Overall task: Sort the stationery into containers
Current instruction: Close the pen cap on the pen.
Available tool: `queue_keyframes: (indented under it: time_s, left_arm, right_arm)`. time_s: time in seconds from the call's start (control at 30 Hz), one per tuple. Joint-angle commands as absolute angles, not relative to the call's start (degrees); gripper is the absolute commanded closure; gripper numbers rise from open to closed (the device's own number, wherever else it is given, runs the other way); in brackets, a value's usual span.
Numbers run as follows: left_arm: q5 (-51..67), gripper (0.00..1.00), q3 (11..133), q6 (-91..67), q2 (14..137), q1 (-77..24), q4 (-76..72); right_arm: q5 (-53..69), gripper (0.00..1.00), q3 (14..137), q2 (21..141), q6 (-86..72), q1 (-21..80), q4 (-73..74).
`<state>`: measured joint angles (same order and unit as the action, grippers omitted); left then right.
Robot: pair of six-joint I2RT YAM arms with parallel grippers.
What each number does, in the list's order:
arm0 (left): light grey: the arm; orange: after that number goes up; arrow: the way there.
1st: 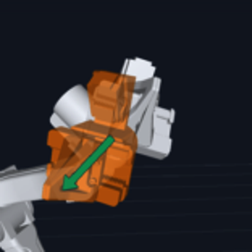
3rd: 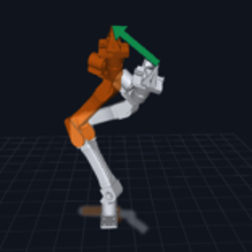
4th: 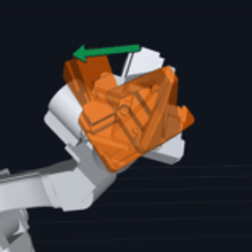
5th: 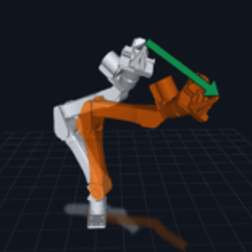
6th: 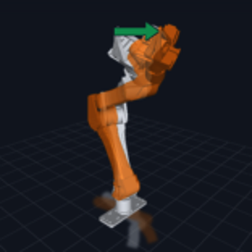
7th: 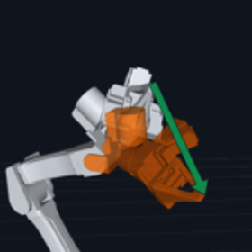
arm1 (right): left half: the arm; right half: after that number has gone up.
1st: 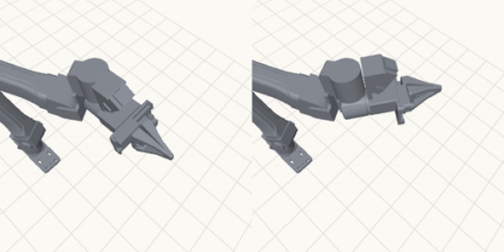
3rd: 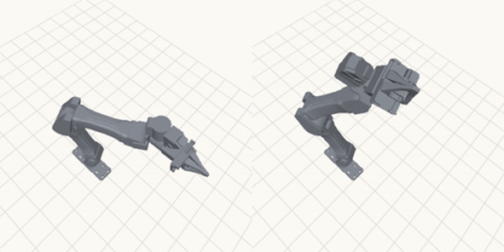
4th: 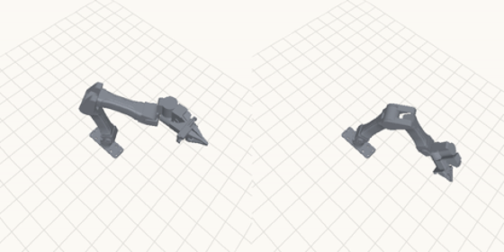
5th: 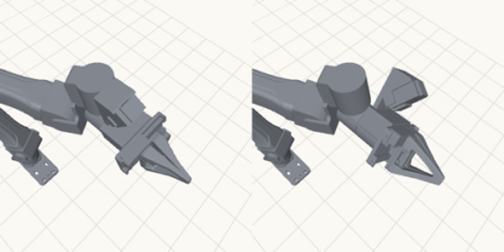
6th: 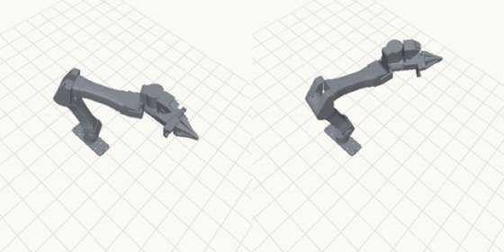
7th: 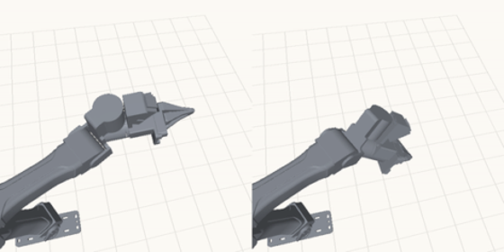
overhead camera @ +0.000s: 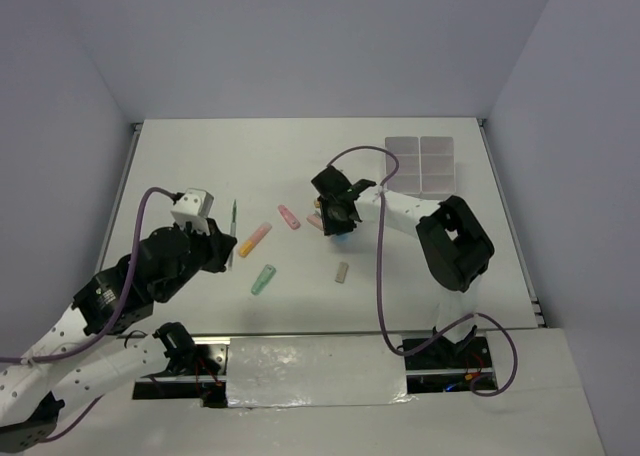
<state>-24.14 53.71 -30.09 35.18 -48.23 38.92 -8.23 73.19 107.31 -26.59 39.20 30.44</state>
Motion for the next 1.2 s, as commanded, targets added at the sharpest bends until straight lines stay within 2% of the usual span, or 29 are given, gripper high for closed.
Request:
queue_keyframes:
  time_s: [0.0,0.87,1.03,1.17]
  left_arm:
    - [-23.99,1.00,54.14,-28.92,36.38,-48.16,37.18]
    - [-24.08,1.00,54.05,-28.92,35.95,-48.16,37.18]
    - [-24.08,1.00,54.14,-28.83,35.95,-48.16,37.27]
    - [-24.00,1.00,54.14,-28.83,36.03,-48.16,37.18]
  right_arm:
    - [-7.30,0.64,75.67,107.58,-26.46,38.76,28.39]
    - [-11.07,0.65,82.61,115.57,-23.12,36.65,33.83]
    - [-11.16,0.67,82.27,115.31,-23.47,36.74,34.37]
    - [-11.16,0.73,80.51,114.61,-23.56,36.65,33.75]
